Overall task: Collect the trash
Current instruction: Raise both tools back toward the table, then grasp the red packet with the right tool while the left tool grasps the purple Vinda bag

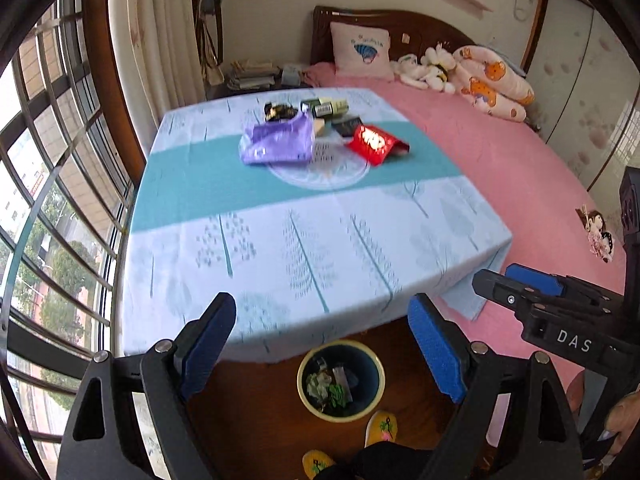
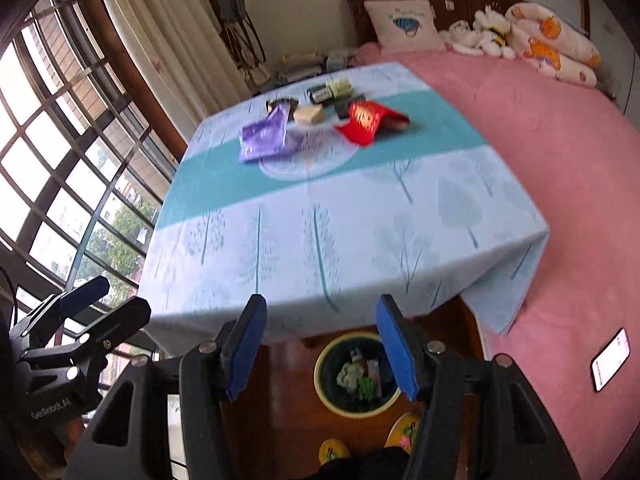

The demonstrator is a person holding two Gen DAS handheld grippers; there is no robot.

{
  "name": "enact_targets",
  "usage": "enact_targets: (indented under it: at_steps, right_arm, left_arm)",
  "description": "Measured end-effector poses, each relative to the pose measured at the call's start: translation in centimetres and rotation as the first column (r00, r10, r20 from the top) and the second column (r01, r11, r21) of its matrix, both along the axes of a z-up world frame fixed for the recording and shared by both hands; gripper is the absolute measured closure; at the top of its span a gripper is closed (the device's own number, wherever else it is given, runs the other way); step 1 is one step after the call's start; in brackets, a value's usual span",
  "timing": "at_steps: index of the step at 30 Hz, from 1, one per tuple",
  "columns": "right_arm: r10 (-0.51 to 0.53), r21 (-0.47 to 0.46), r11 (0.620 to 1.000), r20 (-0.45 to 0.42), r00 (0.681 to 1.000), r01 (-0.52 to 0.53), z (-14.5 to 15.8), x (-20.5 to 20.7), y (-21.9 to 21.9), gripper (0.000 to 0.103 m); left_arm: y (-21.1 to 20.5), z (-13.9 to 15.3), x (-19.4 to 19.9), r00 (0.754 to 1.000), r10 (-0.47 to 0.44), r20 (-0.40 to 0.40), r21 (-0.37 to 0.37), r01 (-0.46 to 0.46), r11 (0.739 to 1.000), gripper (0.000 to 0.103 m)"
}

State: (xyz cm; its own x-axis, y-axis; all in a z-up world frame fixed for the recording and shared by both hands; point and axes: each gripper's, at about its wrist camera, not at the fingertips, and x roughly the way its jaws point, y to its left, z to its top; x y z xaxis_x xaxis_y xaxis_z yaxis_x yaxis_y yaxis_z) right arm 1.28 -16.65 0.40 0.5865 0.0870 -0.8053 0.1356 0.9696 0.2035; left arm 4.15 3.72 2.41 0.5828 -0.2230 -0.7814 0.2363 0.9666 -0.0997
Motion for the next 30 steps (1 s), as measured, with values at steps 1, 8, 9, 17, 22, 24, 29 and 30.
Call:
enact_targets:
  at_steps: [1,8,9,17,22,24,29,30]
  right_arm:
    - [-0.002,-0.008,1.000,0.009,1.000,0.002,0.6,0.3,-0.1,0.046]
    - [-0.012,-0.042,0.999,0.075,0.997,0.016,2.9,4.5,-2.1,0.043]
    - [-0.013,-0.047,0.999,0.082,0.997,0.017,3.1,5.5,-2.7,0.039]
    - [0.049,-0.075,0.996,0.084,0.995,-0.042,2.2,14.4,-7.7,0.035]
    - [0.127,-0.070,0.989,-0.001,0.992,-0.127,0.1,21.6,-11.1,0.034]
    - [0.170,-0.057,0.984,-0.034,0.985,-0.172,-0.9,24.1,-12.2,0.034]
    - [0.269,-0.041,0.960,-0.120,0.956,-0.275,-4.2,29.3,-13.6,0.034]
    - [0.285,-0.037,0.955,-0.140,0.948,-0.293,-5.0,30.4,-13.7,0.034]
  left_arm:
    - [0.0,0.4,0.6,1.000,0.002,0.009,-0.004,-0.002,1.000,0.016]
    - [-0.8,2.8,5.3,0.998,0.024,0.063,-0.011,-0.024,1.000,0.007]
    - [-1.0,2.9,6.2,0.997,0.031,0.066,-0.010,-0.031,0.999,0.007]
    - [-3.6,1.8,13.7,0.991,0.126,0.033,0.004,-0.127,0.992,0.001]
    - [-5.6,0.4,19.3,0.971,0.234,-0.047,0.010,-0.234,0.972,0.001]
    - [-6.1,-0.1,21.2,0.959,0.276,-0.071,0.004,-0.276,0.961,0.001]
    - [-6.5,-1.5,24.8,0.911,0.388,-0.141,-0.007,-0.393,0.920,0.001]
    - [-6.3,-1.7,25.3,0.901,0.407,-0.153,-0.008,-0.413,0.911,0.001]
